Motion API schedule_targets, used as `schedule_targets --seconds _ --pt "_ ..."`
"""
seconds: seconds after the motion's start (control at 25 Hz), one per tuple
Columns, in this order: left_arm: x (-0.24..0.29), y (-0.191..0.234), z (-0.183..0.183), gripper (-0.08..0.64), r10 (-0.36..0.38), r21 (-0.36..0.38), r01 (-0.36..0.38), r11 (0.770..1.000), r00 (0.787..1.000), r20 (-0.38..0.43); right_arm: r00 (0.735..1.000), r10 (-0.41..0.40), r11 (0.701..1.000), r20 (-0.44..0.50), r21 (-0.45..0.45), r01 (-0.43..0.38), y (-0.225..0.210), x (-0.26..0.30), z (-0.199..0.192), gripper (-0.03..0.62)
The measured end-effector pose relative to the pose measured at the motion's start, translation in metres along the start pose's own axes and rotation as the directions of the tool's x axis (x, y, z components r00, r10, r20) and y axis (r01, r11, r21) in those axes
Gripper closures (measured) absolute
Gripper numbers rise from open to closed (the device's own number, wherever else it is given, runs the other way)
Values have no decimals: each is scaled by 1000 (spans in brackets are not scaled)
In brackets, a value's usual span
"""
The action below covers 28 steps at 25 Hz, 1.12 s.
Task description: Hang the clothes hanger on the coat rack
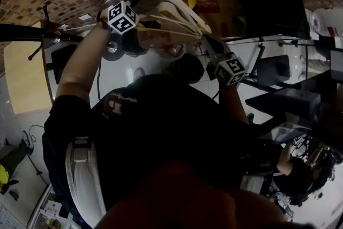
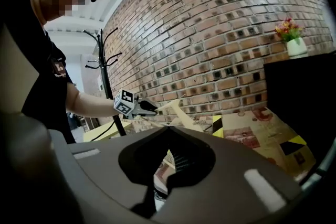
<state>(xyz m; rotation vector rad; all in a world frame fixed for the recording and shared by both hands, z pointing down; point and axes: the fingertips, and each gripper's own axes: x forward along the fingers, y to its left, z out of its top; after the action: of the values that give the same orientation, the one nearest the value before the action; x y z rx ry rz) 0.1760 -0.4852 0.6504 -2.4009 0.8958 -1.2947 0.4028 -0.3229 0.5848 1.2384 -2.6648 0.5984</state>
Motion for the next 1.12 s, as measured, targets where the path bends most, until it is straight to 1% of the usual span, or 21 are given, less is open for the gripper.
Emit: schedule_targets --seconds 0.16,0.28,0.4,0.56,0.64,0.8,0.96,1.04,1.12 --pt "-43 8 4 470 71 -13 -71 997 997 19 1000 -7 1000 17 -21 7 1 -3 10 578" --pt "-74 16 4 470 133 -15 -133 991 991 17 999 8 1000 36 -25 -7 3 -4 17 578" --pt "-107 21 1 471 185 -26 -184 983 983 13 999 25 1000 47 -15 -24 4 -6 19 578" --pt "-154 27 -6 471 250 -63 -249 966 968 12 996 51 998 79 18 -53 8 -1 33 578" --pt "-182 34 -10 471 293 -76 -291 954 956 11 994 74 997 86 9 -75 11 9 41 578" --pt "-243 46 -13 472 382 -85 -380 921 924 4 985 158 986 70 -59 -154 37 35 53 578" --pt "-298 51 -5 472 438 -110 -434 894 898 23 970 234 968 58 -105 -227 66 53 62 578" --pt "-325 54 0 472 473 -110 -468 877 880 28 963 265 958 51 -126 -257 78 60 66 578" --pt "-353 60 3 472 517 -99 -513 853 856 23 955 294 947 43 -148 -285 88 68 70 578"
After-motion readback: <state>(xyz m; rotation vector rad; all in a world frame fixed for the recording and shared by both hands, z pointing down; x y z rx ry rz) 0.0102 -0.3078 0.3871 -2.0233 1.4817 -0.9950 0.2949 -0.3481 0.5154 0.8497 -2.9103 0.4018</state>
